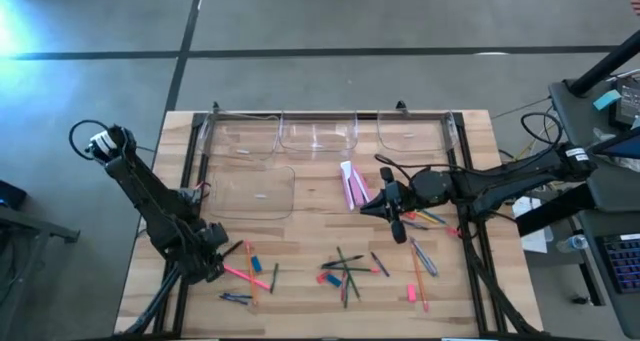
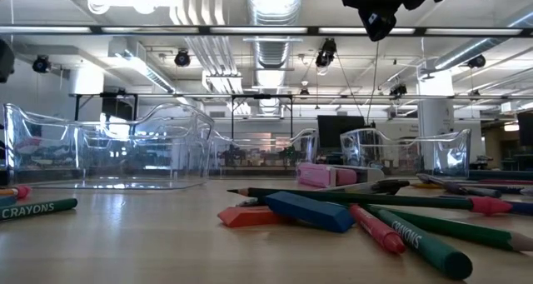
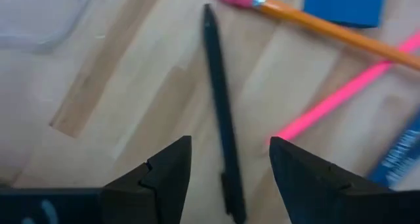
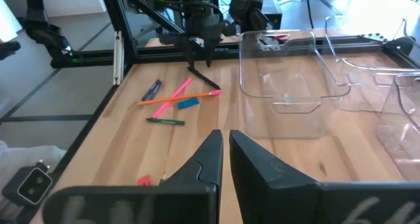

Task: Sort crayons/erasers/pens/pencils in bins
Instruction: Put the black pen into the bottom left transparent bin, then put the red crayon into the top right transparent bin

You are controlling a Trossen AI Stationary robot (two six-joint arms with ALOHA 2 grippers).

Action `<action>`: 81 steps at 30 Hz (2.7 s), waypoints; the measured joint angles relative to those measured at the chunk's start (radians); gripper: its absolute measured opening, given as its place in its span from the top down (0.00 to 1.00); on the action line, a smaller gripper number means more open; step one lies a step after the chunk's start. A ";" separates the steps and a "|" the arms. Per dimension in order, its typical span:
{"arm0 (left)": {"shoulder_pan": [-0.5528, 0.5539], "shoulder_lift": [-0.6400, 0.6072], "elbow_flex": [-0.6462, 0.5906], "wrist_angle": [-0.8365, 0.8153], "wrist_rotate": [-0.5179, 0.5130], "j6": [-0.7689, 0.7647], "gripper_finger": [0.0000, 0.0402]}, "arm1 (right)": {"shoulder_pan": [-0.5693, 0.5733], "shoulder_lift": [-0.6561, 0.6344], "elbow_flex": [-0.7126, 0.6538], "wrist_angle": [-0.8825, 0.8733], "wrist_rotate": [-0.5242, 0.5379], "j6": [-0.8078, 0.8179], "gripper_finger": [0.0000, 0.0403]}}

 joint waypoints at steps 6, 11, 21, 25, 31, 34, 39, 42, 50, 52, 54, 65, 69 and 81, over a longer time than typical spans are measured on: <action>0.000 0.081 -0.003 0.002 0.007 -0.001 0.52 | 0.000 0.000 0.000 0.000 0.001 0.002 0.94; 0.000 0.159 0.001 0.005 0.052 -0.001 0.52 | 0.000 0.000 0.000 0.000 0.001 0.005 0.94; 0.001 0.205 -0.001 0.043 0.072 0.024 0.68 | 0.000 0.000 0.000 0.000 0.002 -0.003 0.94; 0.001 0.205 -0.007 0.060 0.077 0.025 0.86 | 0.000 0.000 0.000 0.000 0.002 -0.002 0.94; 0.002 0.130 0.034 -0.062 0.114 0.026 0.97 | 0.000 0.000 0.000 0.000 0.002 0.003 0.94; 0.002 0.067 0.087 -0.152 0.106 0.026 0.98 | 0.000 0.000 0.000 0.001 0.002 0.002 0.94; 0.001 -0.023 0.204 -0.273 -0.021 0.102 0.98 | 0.000 0.000 0.000 0.001 0.004 -0.003 0.94; 0.003 -0.070 0.282 -0.312 -0.234 0.242 0.98 | 0.000 -0.001 0.000 0.001 0.019 -0.004 0.94; 0.167 -0.203 0.352 -0.342 -0.578 0.695 0.98 | 0.000 -0.001 0.000 0.011 0.022 -0.005 0.94; 0.274 -0.231 0.336 -0.380 -0.550 0.749 0.98 | 0.000 -0.001 0.000 0.010 0.022 -0.007 0.94; 0.387 -0.250 0.316 -0.396 -0.478 0.829 0.98 | 0.000 -0.001 0.000 0.009 0.022 -0.016 0.94; 0.717 -0.161 0.311 -0.326 -0.293 1.204 0.79 | 0.000 -0.001 0.000 0.008 0.021 -0.016 0.94; 0.732 -0.106 0.338 -0.334 -0.293 1.205 0.59 | 0.000 -0.001 0.000 0.008 0.020 -0.011 0.94; 0.674 -0.230 0.298 0.253 -0.309 1.327 0.52 | 0.000 0.000 0.000 0.003 0.020 0.005 0.94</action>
